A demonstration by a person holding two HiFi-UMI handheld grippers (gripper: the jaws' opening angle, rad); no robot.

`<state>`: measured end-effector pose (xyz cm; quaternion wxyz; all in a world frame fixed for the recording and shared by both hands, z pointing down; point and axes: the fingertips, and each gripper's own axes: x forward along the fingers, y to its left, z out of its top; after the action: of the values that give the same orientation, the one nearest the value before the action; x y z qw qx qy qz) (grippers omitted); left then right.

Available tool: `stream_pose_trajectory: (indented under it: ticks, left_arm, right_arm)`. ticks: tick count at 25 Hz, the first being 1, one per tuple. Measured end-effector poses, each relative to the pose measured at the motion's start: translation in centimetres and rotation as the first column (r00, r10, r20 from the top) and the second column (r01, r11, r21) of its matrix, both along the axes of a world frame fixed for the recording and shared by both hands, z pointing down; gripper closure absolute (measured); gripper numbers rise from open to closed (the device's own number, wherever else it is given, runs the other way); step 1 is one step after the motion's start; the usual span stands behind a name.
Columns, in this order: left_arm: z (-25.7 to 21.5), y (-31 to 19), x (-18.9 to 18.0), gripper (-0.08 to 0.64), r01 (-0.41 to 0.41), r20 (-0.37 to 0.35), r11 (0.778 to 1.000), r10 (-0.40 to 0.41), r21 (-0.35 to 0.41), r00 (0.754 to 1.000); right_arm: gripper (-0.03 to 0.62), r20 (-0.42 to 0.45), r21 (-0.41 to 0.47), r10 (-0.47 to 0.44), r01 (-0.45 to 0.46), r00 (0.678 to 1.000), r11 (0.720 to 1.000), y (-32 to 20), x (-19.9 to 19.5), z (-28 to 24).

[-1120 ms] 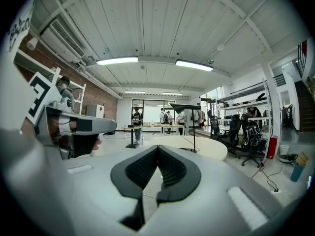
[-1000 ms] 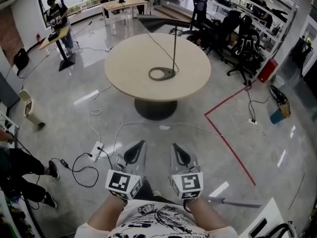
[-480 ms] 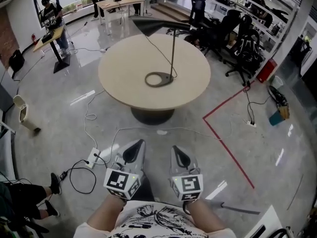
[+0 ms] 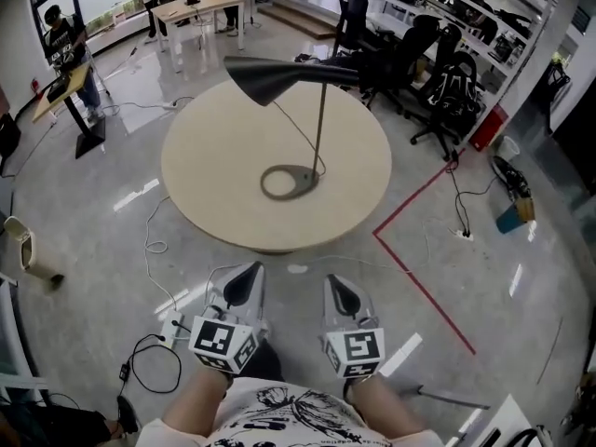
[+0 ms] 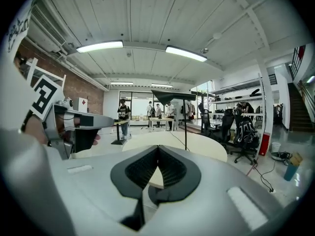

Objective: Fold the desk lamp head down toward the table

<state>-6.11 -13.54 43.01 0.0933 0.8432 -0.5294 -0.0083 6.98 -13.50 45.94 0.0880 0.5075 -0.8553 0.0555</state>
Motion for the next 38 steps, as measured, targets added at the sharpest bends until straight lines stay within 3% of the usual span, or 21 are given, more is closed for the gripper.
stream_pose_trajectory:
  ticks: [10, 23, 29, 35, 38]
  left_arm:
    - [-2.8, -10.7, -5.0, 0.569, -0.07, 0.0, 0.996, 0.07, 0.057, 0.998]
    - [-5.7, -17.9, -10.8, 0.569, 0.032, -0.01, 0.988, -0.031, 0.149, 0.999]
    - [-10.4, -21.1, -11.2, 0.569, 0.08, 0.015, 0.964, -0.086, 0.255, 0.996]
    - [-17.2, -23.2, -11.1, 0.569, 0.07, 0.021, 0.915, -0.086, 0.396, 0.996]
    - [-19.0, -24.8, -11.1, 0.569, 0.067, 0.042, 0.909, -0.092, 0.41, 0.995]
  right_arm:
    - [0.583, 0.022, 0.047, 0.04, -0.041, 0.999, 0.998, -11.0, -5.7, -3.0]
    - [0.583, 0.012, 0.081, -0.021, 0.019, 1.0, 0.996, -19.7, -9.2, -5.0]
    - [0.583, 0.039, 0.076, -0.101, 0.097, 0.994, 0.992, -23.0, -10.5, -5.3]
    - [0.583, 0.04, 0.091, -0.161, 0.157, 0.986, 0.983, -24.5, -11.5, -6.4]
    - [0.583, 0.04, 0.092, -0.175, 0.171, 0.984, 0.981, -25.0, -11.4, -6.8]
